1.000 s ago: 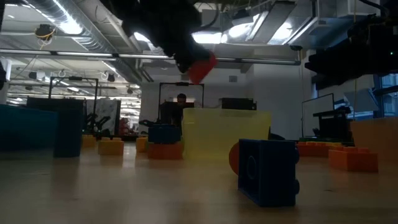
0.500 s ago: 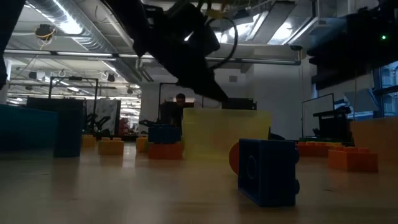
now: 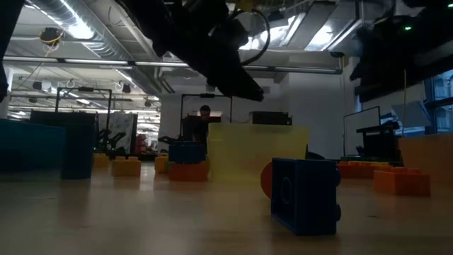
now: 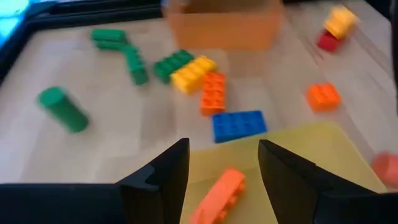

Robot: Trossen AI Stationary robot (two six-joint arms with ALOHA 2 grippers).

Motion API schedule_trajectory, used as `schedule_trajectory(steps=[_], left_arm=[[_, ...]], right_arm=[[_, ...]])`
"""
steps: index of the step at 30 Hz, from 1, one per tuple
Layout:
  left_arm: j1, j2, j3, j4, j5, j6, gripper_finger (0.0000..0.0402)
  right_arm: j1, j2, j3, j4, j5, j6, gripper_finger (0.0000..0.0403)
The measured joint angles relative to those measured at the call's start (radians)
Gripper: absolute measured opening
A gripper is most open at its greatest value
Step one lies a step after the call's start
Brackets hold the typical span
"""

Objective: Sort blocks by size
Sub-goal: Put the green 8 stud game piece into the yellow bin

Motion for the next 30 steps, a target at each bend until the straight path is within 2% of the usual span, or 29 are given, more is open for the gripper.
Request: schedule_trajectory(steps=[3, 8, 10, 19, 30], left_arm=[[0.036, -0.033, 0.002, -0.015, -0.004, -0.043, 0.0177], [0.093, -0.064, 0.002, -0.056, -0.004, -0.044, 0.0177], [0.114, -0.071, 0.002, -0.059, -0.003, -0.044, 0.0174], [0.201, -0.088, 0.002, -0.113, -0.004, -0.009, 0.0157], [0.274, -0.092, 0.002, -0.127, -0.003, -0.010, 0.0155]], right_arm=[[-0.084, 0.139, 0.071, -0.077, -0.073, 0.019, 0.0182], [-0.256, 0.328, 0.158, -0.138, -0.301, 0.020, 0.0182], [-0.319, 0.397, 0.171, -0.178, -0.358, 0.020, 0.0182], [-0.520, 0.613, 0.176, -0.232, -0.481, 0.021, 0.0182], [-0.604, 0.730, 0.176, -0.231, -0.487, 0.031, 0.0182]])
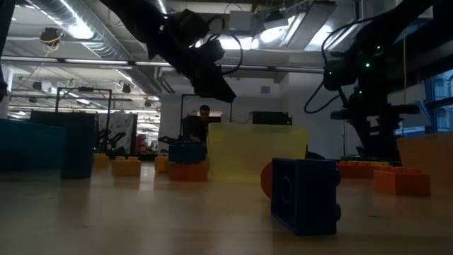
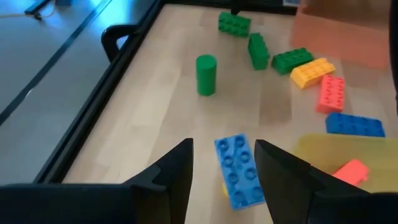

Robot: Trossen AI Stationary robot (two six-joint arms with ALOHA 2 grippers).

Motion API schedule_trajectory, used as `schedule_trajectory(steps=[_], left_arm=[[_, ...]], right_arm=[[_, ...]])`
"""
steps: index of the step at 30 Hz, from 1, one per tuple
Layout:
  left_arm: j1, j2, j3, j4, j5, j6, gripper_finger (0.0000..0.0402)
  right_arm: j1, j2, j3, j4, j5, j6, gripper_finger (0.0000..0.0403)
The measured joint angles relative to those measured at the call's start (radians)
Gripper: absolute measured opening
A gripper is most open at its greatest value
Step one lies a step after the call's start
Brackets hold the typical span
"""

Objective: Sort blocks by size
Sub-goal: Put the green 8 stud game piece into the yellow bin

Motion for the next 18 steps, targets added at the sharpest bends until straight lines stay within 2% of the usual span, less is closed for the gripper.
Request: schedule_trajectory(steps=[18], left_arm=[[0.010, 0.000, 0.000, -0.044, 0.002, 0.000, 0.0155]], right_arm=[[-0.026, 0.177, 0.000, 0.031, -0.008, 0.004, 0.0182]])
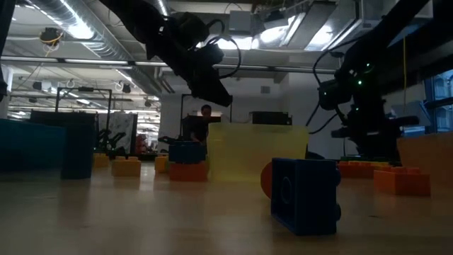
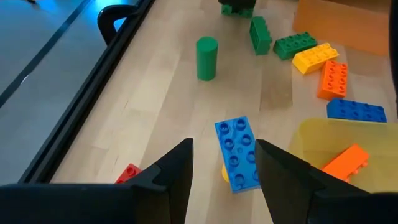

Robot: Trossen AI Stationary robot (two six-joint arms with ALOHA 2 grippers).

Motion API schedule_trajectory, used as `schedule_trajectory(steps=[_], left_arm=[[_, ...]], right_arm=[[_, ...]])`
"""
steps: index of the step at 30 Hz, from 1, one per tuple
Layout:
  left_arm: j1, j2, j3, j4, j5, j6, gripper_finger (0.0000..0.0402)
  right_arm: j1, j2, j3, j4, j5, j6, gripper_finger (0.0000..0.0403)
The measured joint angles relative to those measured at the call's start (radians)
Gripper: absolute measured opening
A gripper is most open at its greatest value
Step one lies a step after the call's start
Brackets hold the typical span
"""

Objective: Sort blocks by size
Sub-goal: Put the green 8 stud game piece into the yellow bin

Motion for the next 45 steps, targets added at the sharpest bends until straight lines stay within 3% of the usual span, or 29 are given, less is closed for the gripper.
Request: schedule_trajectory(steps=[5, 9, 17, 28, 35, 45], left_arm=[[0.000, 0.000, 0.000, 0.000, 0.000, 0.000, 0.0155], [0.000, 0.000, 0.000, 0.000, 0.000, 0.000, 0.0155], [0.000, 0.000, 0.000, 0.001, 0.000, 0.000, 0.0155], [0.000, 0.000, 0.000, 0.001, -0.001, 0.032, 0.0155], [0.005, -0.007, 0.000, -0.012, -0.031, 0.051, 0.0155], [0.033, -0.019, 0.000, -0.014, -0.042, 0.041, 0.0155]], right_arm=[[0.000, 0.033, 0.000, 0.001, 0.000, -0.048, 0.0165], [0.000, 0.034, 0.000, 0.003, 0.000, -0.085, 0.0101], [0.002, 0.035, 0.045, -0.016, -0.008, -0.197, 0.0097], [0.038, 0.033, 0.333, -0.099, -0.429, -0.419, 0.0097], [0.195, 0.031, 0.464, -0.127, -0.473, -0.446, 0.0097], [0.512, 0.046, 0.472, 0.137, -0.419, -0.443, 0.0097]])
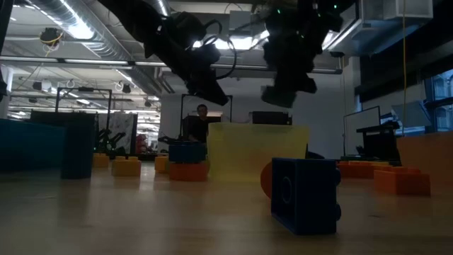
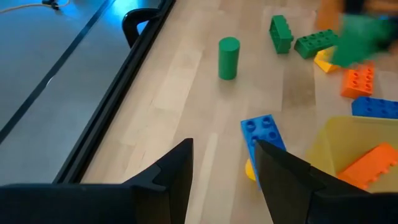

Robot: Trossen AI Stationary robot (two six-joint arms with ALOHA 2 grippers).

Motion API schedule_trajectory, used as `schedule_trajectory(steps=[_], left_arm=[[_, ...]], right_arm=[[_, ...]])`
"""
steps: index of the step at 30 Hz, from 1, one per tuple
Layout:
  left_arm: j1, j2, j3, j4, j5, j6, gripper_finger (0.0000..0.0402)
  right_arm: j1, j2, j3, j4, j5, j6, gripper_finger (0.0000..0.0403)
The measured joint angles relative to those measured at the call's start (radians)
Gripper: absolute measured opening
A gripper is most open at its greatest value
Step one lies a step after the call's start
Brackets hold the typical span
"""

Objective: Sort blocks by size
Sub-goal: Put the green 8 stud game piece into the yellow bin, then put the blue 8 stud game piece into the yellow bin

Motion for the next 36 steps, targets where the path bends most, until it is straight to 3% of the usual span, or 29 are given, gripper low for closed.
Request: schedule_trajectory(steps=[6, 10, 17, 25, 36], left_arm=[[0.015, 0.000, 0.000, -0.001, -0.004, 0.000, 0.0155], [0.014, 0.000, 0.000, -0.001, -0.005, 0.004, 0.0155], [-0.002, -0.001, 0.000, -0.001, -0.005, 0.004, 0.0155], [-0.018, -0.001, 0.000, -0.033, -0.004, 0.007, 0.0155], [-0.024, -0.001, 0.000, 0.017, -0.003, -0.024, 0.0155]], right_arm=[[0.135, 0.046, 0.000, 0.068, 0.062, 0.000, 0.0098], [0.188, 0.088, 0.000, 0.120, 0.094, 0.000, 0.0121], [0.220, 0.145, 0.000, 0.165, 0.105, 0.000, 0.0171], [0.203, 0.122, 0.021, 0.059, 0.064, -0.003, 0.0182], [0.204, -0.092, 0.086, -0.082, 0.338, -0.108, 0.0183]])
